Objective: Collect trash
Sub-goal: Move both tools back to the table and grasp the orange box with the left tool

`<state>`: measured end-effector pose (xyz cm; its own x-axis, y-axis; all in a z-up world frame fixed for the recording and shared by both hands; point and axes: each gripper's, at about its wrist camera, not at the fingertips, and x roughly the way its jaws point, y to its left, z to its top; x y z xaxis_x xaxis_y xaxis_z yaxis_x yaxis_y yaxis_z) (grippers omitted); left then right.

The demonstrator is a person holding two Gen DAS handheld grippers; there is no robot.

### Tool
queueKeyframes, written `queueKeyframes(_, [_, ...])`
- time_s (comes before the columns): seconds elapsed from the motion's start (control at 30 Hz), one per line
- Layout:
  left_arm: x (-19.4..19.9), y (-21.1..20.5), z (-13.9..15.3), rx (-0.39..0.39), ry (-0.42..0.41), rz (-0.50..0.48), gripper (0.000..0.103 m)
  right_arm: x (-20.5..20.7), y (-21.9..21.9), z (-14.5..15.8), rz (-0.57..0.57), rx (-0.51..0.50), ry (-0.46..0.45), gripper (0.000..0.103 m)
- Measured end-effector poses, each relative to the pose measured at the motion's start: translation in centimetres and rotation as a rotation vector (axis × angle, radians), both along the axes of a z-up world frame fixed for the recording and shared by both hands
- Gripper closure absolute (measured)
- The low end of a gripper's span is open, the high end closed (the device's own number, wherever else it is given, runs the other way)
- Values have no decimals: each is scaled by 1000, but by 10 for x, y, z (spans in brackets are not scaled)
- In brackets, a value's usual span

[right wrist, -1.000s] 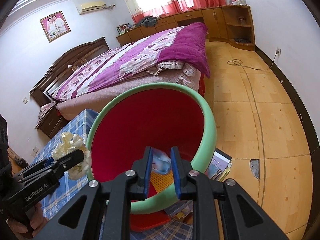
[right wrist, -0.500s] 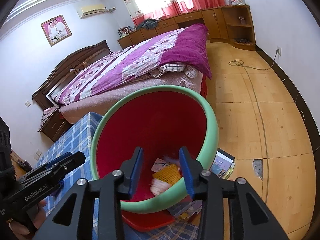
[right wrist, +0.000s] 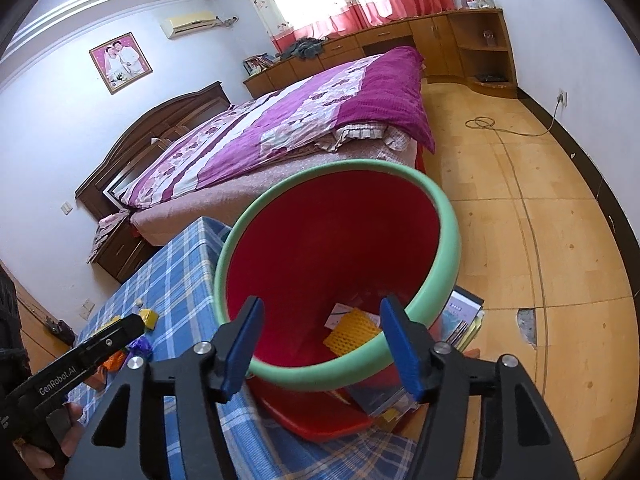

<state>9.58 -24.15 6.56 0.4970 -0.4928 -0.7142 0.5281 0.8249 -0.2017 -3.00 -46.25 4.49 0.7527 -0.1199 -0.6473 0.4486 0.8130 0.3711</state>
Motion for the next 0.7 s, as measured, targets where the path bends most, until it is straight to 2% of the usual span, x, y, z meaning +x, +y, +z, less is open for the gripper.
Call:
queueKeyframes(0.3, [-3,48,5,-14,-10,94,56,0,28,7,42,-12,4,29])
queueKeyframes(0.7, [-5,114,8,-21,-33,220,56,5,67,14,110,-40,7,26])
